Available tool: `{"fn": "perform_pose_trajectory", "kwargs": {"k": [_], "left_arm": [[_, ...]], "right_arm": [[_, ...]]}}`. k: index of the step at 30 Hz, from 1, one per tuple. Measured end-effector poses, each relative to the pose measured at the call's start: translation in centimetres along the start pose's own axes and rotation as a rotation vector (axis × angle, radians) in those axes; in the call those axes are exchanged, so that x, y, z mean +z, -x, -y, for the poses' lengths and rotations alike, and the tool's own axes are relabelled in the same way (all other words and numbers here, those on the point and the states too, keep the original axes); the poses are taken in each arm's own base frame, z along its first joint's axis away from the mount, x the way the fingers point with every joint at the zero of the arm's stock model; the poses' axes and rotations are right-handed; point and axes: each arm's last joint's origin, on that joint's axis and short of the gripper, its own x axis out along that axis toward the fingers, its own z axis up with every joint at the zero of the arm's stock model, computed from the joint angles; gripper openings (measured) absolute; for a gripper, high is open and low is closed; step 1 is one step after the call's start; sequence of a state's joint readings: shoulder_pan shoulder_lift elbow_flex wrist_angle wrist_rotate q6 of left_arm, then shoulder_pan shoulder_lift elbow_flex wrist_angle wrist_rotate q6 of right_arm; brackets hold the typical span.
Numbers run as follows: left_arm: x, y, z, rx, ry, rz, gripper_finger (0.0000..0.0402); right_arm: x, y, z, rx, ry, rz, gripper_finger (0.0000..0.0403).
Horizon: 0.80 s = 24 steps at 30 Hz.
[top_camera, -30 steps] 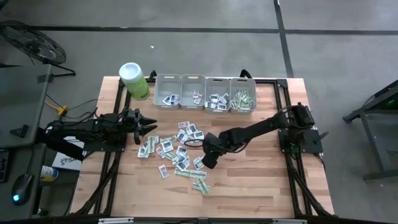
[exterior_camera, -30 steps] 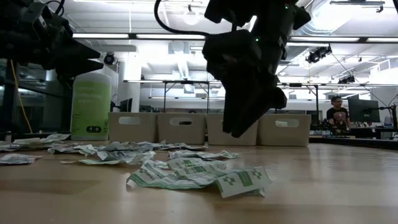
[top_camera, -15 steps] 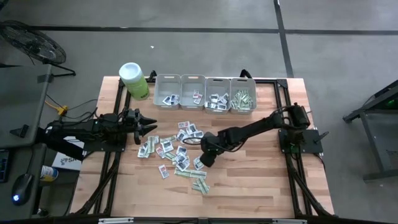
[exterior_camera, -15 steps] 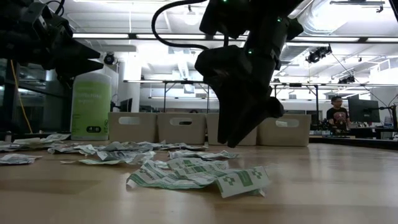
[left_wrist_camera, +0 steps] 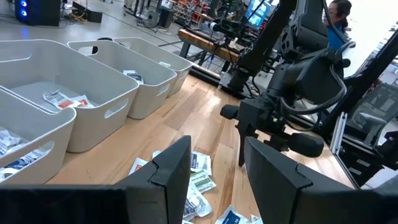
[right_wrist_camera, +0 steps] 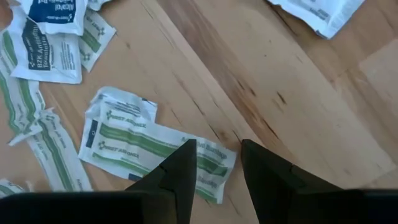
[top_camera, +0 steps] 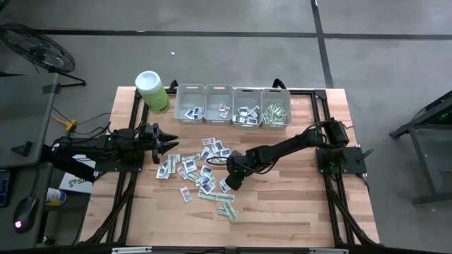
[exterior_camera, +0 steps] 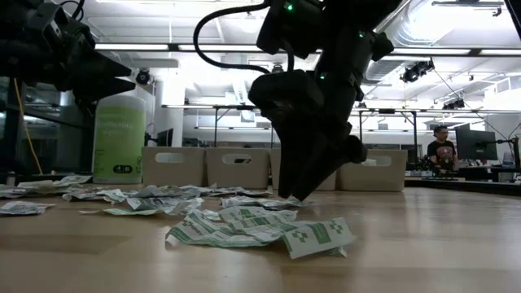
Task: Pick & Place First Aid Supplies
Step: Put the bandage into the right gray bin
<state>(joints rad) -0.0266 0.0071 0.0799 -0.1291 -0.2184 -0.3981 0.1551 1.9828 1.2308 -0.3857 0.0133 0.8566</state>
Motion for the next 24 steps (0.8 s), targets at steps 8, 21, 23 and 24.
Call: {"fn": "perform_pose_trajectory", "kwargs": {"k": [8,21,23,24], "left_arm": [[0.01,0.00,0.01,-0.001,0.000,0.000,0.0150],[0.00,0.00,0.00,-0.001,0.000,0.000,0.0150],[0.01,0.01,0.01,-0.001,0.000,0.001,0.0150],[0.01,0.00,0.00,0.000,0.000,0.000,0.0150]], "right_arm": [[-0.03,-0.64,-0.01,0.013,0.000,-0.012,0.0121],[-0.61,-0.74,-0.10,-0.018,0.019,-0.020,0.0031],[-0.63,-0.77,-0.06,-0.023,0.026,-0.021,0.0015],[-0.63,-0.77,-0.05,-0.024,0.033,-0.021,0.0008]]}}
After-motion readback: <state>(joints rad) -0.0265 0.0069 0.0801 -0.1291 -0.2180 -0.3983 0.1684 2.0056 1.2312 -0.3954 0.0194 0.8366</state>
